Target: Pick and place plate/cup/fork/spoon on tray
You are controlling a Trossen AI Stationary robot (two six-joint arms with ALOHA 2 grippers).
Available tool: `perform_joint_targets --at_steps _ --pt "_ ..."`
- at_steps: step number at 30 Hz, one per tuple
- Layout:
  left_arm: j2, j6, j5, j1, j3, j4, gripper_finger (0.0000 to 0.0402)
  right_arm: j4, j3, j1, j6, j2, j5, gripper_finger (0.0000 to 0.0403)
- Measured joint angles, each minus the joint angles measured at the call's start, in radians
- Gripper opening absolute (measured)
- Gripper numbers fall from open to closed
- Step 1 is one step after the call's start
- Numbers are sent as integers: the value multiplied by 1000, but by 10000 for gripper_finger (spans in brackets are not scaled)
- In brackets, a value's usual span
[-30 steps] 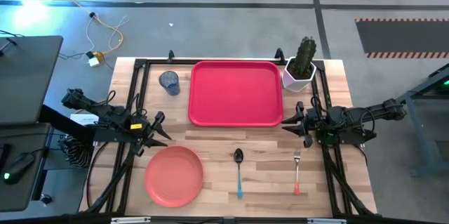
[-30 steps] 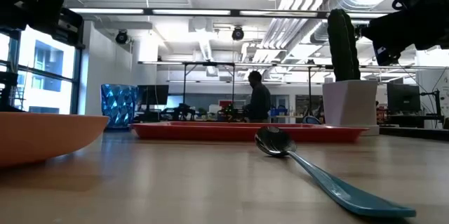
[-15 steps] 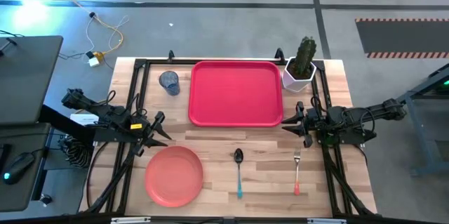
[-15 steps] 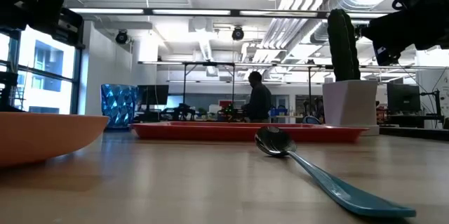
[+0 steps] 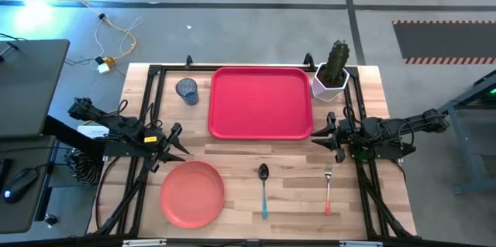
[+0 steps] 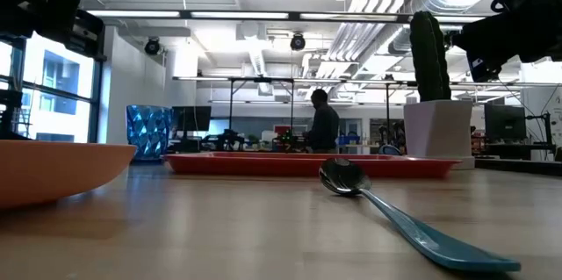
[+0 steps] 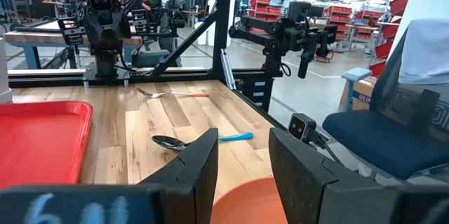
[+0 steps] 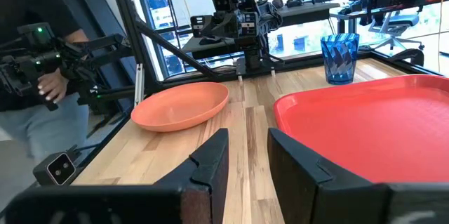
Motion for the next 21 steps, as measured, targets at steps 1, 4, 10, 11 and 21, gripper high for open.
perform_joint_targets --at_steps 1,4,10,11,21 --pt "0 0 0 0 0 0 117 0 0 0 0 0 0 91" --pt "0 0 0 0 0 0 117 0 0 0 0 0 0 91" --pt "0 0 0 0 0 0 117 0 0 0 0 0 0 91" --pt "0 0 0 0 0 0 117 0 0 0 0 0 0 91" --pt "0 -257 -88 0 0 3 117 0 0 0 0 0 0 91"
